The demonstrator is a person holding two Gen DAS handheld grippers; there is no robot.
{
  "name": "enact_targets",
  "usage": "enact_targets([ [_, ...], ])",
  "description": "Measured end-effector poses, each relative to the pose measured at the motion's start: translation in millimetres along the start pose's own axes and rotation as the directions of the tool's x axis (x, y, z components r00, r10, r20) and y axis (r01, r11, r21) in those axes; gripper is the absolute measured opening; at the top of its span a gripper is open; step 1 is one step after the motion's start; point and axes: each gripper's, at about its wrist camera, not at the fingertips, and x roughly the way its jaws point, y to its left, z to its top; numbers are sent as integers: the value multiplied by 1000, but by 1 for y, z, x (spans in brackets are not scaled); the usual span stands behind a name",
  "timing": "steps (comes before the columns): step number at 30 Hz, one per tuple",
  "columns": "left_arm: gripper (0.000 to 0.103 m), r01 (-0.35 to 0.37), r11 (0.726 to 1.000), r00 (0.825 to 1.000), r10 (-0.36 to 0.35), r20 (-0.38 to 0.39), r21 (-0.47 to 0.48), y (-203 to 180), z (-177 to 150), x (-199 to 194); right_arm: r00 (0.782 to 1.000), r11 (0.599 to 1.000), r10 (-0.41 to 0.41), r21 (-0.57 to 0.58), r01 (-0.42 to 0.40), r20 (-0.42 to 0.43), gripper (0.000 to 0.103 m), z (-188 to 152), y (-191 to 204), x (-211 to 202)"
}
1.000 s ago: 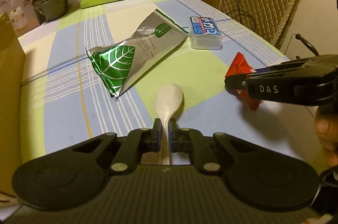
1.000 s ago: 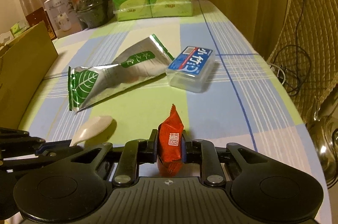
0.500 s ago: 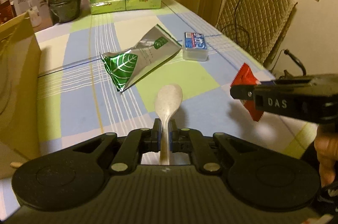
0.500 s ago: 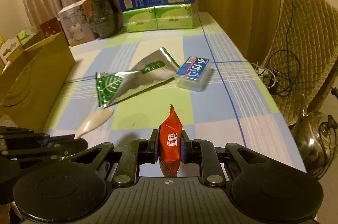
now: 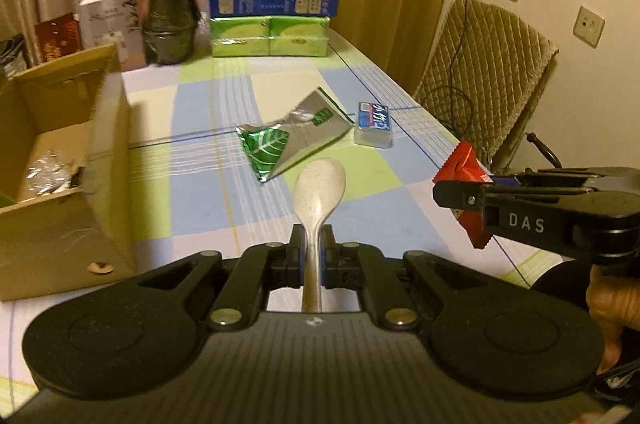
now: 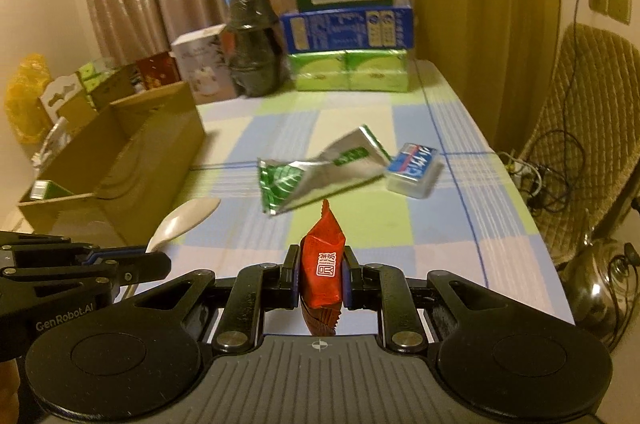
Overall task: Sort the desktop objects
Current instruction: 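Lift the spoon and red packet and carry both toward the cardboard box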
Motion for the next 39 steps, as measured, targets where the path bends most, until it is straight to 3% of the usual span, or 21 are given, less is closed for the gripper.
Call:
enact_targets([
  [16, 4, -59, 996, 996, 63, 68, -65, 29, 2, -60, 998, 996, 55, -78, -52, 29, 16, 10, 39, -17],
  [39, 4, -132, 986, 984, 143, 104, -106, 81, 3, -91, 991, 975, 137, -180, -134, 8, 16, 20, 99, 1],
])
